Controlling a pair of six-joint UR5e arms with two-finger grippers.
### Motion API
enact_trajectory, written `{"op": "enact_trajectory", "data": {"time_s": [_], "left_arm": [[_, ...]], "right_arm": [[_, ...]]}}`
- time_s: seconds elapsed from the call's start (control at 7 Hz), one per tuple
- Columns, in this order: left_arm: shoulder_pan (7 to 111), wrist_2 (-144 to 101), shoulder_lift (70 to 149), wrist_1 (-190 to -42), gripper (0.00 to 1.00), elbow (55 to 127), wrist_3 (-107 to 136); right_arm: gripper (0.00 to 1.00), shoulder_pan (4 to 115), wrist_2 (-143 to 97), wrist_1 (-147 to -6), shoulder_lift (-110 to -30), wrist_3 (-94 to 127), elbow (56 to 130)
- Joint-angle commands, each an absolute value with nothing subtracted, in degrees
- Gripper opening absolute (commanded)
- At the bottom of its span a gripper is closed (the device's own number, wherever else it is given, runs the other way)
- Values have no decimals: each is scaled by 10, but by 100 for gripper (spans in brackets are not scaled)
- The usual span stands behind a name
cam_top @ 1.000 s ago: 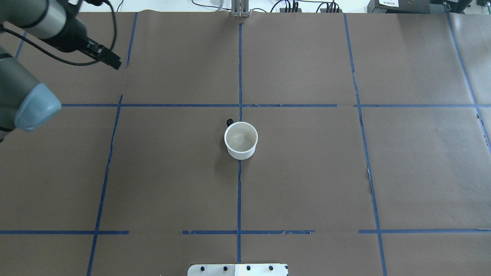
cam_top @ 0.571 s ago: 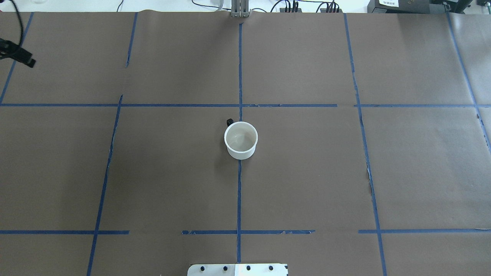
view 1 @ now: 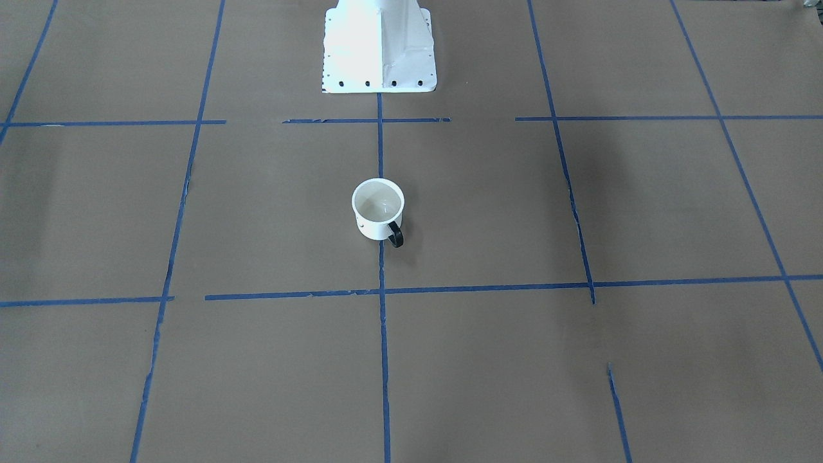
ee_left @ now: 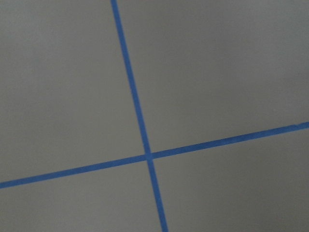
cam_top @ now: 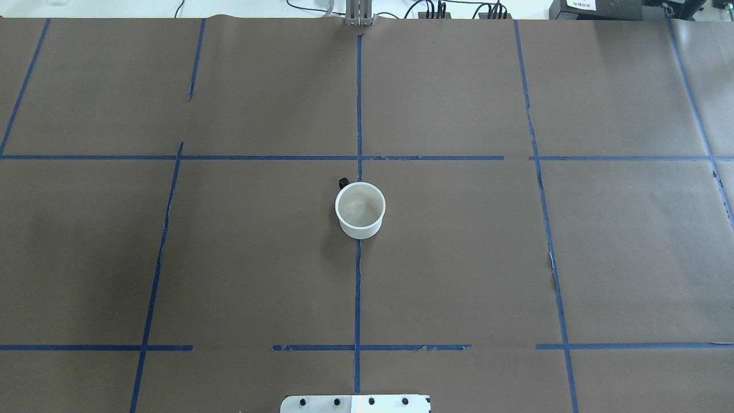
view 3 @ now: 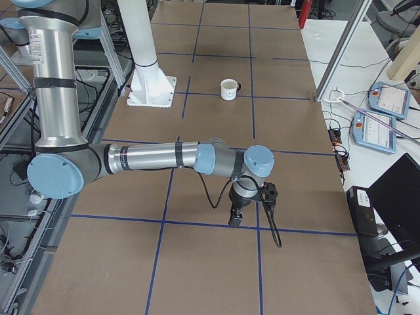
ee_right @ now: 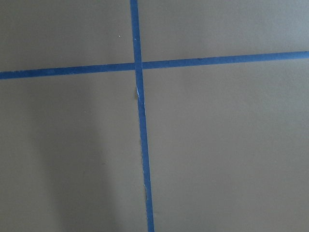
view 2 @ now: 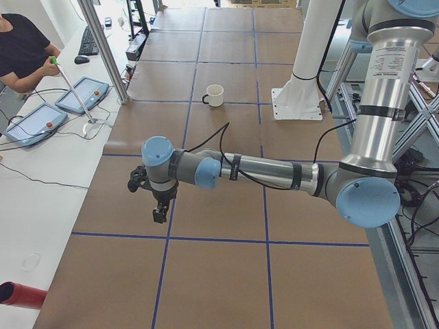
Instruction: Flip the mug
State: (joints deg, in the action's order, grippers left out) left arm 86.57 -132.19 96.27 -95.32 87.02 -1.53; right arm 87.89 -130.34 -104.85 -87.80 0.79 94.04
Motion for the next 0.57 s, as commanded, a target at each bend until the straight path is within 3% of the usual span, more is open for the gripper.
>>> {"op": "enact_trajectory", "data": {"time_s": [0.0,0.29,0.43], "left_arm": [[893,-1325,936,-938,100,853,-25],[900,-1325,924,-925,100,864,-25],[902,-1326,893,-917,100,906,-25]], "right_arm": [[100,879,-1303,-1049,-878,8,940],[100,879,-1303,-1049,-878,8,940],[100,879,-1303,-1049,-878,8,940]]}}
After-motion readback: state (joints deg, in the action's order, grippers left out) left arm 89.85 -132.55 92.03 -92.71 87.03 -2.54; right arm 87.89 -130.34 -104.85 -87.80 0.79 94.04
